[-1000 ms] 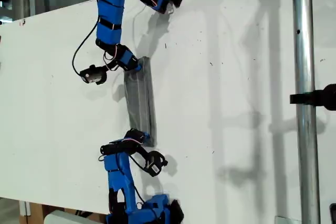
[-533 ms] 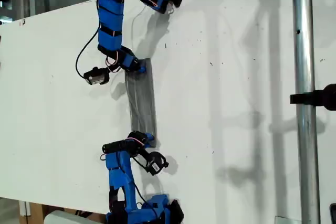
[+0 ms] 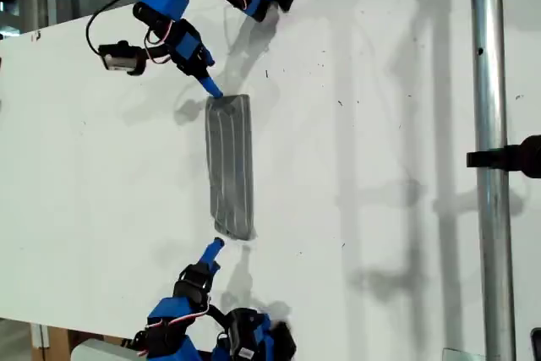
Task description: Grasp corners of a towel and fold twice.
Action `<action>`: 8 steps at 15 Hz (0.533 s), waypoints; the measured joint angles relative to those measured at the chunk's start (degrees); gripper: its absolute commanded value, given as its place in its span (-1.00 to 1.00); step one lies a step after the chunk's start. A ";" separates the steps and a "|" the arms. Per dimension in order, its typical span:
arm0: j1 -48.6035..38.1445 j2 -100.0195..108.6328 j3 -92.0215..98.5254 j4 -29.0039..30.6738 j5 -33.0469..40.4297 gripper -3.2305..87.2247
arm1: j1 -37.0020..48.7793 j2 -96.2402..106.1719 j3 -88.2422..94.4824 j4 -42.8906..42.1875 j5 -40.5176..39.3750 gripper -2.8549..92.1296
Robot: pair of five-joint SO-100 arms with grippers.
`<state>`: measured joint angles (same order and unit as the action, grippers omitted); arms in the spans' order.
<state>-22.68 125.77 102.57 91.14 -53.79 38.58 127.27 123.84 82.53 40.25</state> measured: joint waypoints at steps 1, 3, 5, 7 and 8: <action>1.23 7.91 7.21 -4.22 -0.53 -0.67 | 1.41 7.21 5.45 -0.79 3.69 -0.07; 6.42 25.49 22.94 -14.50 -3.69 -0.78 | -0.18 13.62 13.62 -3.87 11.60 -0.04; 10.11 45.35 40.96 -21.71 -10.37 -0.81 | -3.08 12.22 19.69 -12.13 17.67 -0.03; 14.24 61.70 54.40 -23.64 -13.71 -0.83 | -4.92 5.27 19.86 -19.60 21.53 -0.03; 15.91 68.64 58.27 -23.29 -14.41 -0.83 | -5.63 0.35 19.69 -22.85 23.03 -0.03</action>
<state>-6.77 194.41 160.84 67.85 -68.20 32.96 127.62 143.53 59.68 63.28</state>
